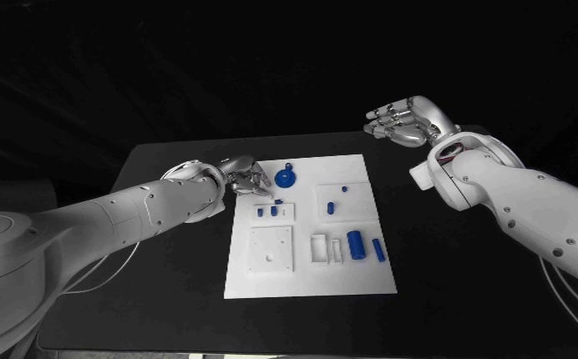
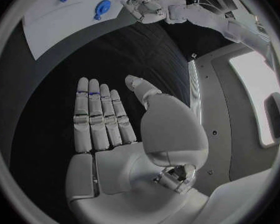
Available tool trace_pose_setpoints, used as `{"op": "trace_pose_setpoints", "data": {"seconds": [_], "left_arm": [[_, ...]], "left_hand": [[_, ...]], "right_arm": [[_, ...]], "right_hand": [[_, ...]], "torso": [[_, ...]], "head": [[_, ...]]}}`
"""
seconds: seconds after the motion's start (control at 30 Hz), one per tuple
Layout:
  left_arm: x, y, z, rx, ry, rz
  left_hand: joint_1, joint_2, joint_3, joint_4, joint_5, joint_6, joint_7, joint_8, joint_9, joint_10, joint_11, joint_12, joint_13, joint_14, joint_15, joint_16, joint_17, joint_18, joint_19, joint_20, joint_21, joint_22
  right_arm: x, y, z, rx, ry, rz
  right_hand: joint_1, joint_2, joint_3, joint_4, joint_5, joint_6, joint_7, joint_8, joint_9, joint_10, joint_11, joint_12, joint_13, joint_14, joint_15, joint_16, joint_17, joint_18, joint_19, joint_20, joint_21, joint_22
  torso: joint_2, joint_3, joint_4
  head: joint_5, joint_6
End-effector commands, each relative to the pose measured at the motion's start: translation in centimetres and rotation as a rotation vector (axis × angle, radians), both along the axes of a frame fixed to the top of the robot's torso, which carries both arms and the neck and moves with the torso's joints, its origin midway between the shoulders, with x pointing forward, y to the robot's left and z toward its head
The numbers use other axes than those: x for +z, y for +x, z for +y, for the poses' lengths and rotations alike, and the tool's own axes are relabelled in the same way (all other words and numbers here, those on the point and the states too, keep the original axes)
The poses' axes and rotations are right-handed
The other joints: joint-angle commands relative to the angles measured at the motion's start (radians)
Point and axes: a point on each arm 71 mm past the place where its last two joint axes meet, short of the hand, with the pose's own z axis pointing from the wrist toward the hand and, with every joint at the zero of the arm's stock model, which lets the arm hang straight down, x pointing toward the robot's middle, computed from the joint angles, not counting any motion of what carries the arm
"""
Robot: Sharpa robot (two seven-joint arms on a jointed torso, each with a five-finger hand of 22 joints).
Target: Assemble the parts on the task board
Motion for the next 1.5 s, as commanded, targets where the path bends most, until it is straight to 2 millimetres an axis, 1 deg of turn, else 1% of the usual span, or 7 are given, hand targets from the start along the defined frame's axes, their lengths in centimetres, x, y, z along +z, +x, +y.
{"op": "trace_pose_setpoints", "data": {"seconds": [0.03,0.33,0.53,0.77,0.97,1.23,1.5], "left_arm": [[0.9,0.3,-0.1,0.028,-0.067,-0.017],[3.4,0.8,0.1,0.045,-0.11,-0.036],[4.5,0.8,0.2,0.054,-0.128,-0.039],[5.3,0.6,0.4,0.067,-0.154,-0.029],[5.6,0.3,0.5,0.079,-0.165,-0.023],[6.4,-0.1,1.1,0.146,-0.274,-0.045],[9.0,0.0,1.2,0.231,-0.461,-0.069]], "left_hand": [[0.002,-0.009,0.011,0.0,-0.009,-0.006,0.004,0.0,0.0,0.005,0.007,-0.083,-0.063,-0.02,0.003,-0.025,-0.044,0.0,-0.011,0.004,-0.01,0.001],[0.023,-0.023,0.045,-0.005,-0.024,0.0,0.013,0.0,0.0,0.124,0.026,-0.422,-0.315,-0.033,0.014,-0.127,-0.175,0.003,-0.011,0.015,-0.069,-0.02],[0.04,-0.019,0.041,-0.009,-0.049,0.006,0.013,0.0,0.0,0.161,0.031,-0.523,-0.326,-0.03,0.015,-0.143,-0.192,0.005,-0.003,0.017,-0.093,-0.022],[0.052,-0.014,0.028,-0.013,-0.088,0.019,0.01,0.002,0.001,0.174,0.031,-0.56,-0.325,-0.029,0.016,-0.152,-0.201,0.004,0.003,0.017,-0.112,-0.022],[0.074,-0.006,0.028,-0.03,-0.073,0.026,0.012,0.001,0.001,0.178,0.032,-0.579,-0.326,-0.029,0.015,-0.165,-0.209,0.003,0.006,0.016,-0.13,-0.021],[0.067,-0.002,0.037,-0.04,-0.064,0.025,0.013,0.001,0.001,0.182,0.03,-0.585,-0.325,-0.03,0.014,-0.196,-0.223,0.003,0.008,0.015,-0.153,-0.02],[0.064,-0.002,0.038,-0.044,-0.056,0.026,0.013,0.0,0.001,0.182,0.032,-0.585,-0.325,-0.028,0.014,-0.28,-0.249,-0.004,0.012,0.015,-0.216,-0.055]], "right_arm": [[-0.1,-0.1,0.3,0.024,-0.018,0.007],[-0.3,-0.2,1.7,0.086,-0.136,0.011],[-0.1,0.1,3.9,0.149,-0.279,-0.004],[-0.7,0.3,7.3,0.213,-0.497,-0.025],[-1.5,0.4,9.8,0.233,-0.605,-0.055],[-3.4,0.4,13.8,0.313,-0.708,-0.073],[-5.3,0.1,17.1,0.405,-0.796,-0.095]], "right_hand": [[0.016,0.004,0.008,-0.017,-0.016,0.017,-0.002,0.002,0.0,0.014,-0.003,-0.006,-0.001,0.022,-0.008,-0.001,0.002,0.003,0.022,-0.005,0.005,0.002],[0.045,0.024,-0.029,-0.073,-0.052,0.081,-0.024,0.003,0.002,0.085,-0.04,-0.006,-0.001,0.278,-0.105,0.071,0.082,0.0,0.22,-0.11,0.173,0.084],[0.025,0.043,-0.022,-0.122,-0.066,0.11,-0.038,0.001,0.002,0.12,-0.062,-0.01,-0.001,0.289,-0.145,0.334,0.355,-0.013,0.26,-0.162,0.368,0.234],[0.008,0.059,0.026,-0.164,-0.113,0.125,-0.044,0.002,0.003,0.136,-0.071,-0.007,0.0,0.268,-0.154,0.512,0.561,-0.007,0.219,-0.169,0.545,0.414],[0.01,0.067,0.032,-0.172,-0.146,0.141,-0.049,0.001,0.003,0.167,-0.081,-0.008,0.002,0.259,-0.159,0.567,0.613,-0.005,0.191,-0.173,0.606,0.495],[0.02,0.067,0.019,-0.171,-0.21,0.125,-0.062,0.001,0.001,0.321,-0.132,0.068,0.112,0.264,-0.189,0.603,0.647,-0.03,0.187,-0.202,0.675,0.594],[0.001,0.084,0.124,-0.172,-0.204,0.046,-0.084,0.001,-0.001,0.065,-0.159,0.604,0.756,0.227,-0.193,0.732,0.781,-0.045,0.181,-0.199,0.892,0.879]], "torso": [[0.0,-0.0017,0.001],[0.0,-0.0051,0.0057],[0.002,-0.0078,0.0088],[0.002,-0.0075,0.0118],[0.004,-0.0093,0.017],[0.007,-0.0114,0.0228],[0.017,-0.0184,0.05]], "head": [[0.001,0.005],[0.006,0.017],[0.009,0.028],[0.018,0.039],[0.027,0.044],[0.037,0.044],[0.034,0.047]]}}
